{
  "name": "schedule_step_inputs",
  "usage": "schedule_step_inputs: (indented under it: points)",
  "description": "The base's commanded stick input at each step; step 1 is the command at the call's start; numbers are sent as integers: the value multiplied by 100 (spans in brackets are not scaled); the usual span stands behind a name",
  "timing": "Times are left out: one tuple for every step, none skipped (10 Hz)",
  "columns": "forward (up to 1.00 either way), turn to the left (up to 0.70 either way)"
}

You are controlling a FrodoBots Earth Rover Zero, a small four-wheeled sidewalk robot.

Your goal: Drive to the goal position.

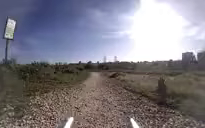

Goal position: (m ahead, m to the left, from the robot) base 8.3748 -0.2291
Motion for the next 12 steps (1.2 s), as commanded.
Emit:
schedule_step_inputs:
  points:
    - [50,0]
    - [50,0]
    - [50,0]
    - [50,0]
    - [50,0]
    - [50,0]
    - [50,0]
    - [50,0]
    - [50,0]
    - [50,0]
    - [50,0]
    - [50,0]
